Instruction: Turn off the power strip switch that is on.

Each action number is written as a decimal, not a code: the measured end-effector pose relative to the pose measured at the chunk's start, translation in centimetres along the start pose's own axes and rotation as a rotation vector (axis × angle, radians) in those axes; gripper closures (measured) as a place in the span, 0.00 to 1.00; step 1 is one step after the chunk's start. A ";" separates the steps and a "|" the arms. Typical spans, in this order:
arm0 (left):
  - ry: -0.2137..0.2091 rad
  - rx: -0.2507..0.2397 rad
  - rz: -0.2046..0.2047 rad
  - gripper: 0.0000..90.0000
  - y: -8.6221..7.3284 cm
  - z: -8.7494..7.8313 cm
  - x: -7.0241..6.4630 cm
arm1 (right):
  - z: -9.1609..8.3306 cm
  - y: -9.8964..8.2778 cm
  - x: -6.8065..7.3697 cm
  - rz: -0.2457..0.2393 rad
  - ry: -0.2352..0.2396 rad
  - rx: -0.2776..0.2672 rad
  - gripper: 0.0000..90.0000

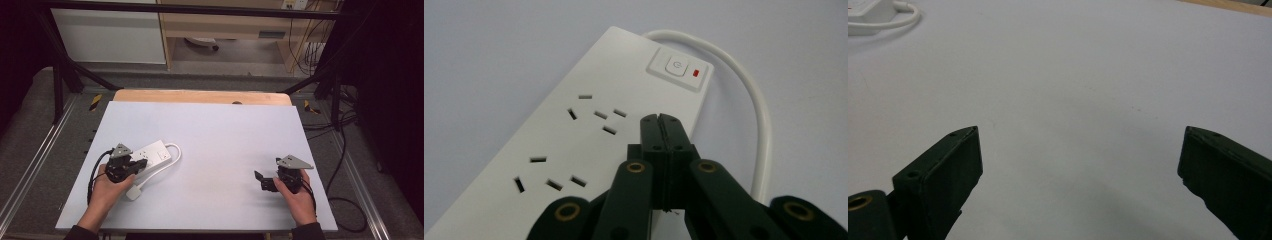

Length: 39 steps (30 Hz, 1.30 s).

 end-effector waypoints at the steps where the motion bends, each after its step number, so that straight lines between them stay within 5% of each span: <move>1: 0.000 0.000 0.000 1.00 0.0 0.0 0.0 | 0.0 0.0 0.0 0.000 0.000 0.000 0.05; 39: -0.026 -0.003 -0.015 1.00 0.0 0.1 -0.1 | 0.1 -0.1 0.1 0.001 0.002 0.007 0.05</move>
Point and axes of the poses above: each handheld gripper's, and its own axes: z roughly forward along the jaws, y roughly out of its top, x roughly to its left, the point moved 9 cm from there along z, roughly forward along the jaws, and after that the axes turned 15 degrees about z, right-handed, at the moved point
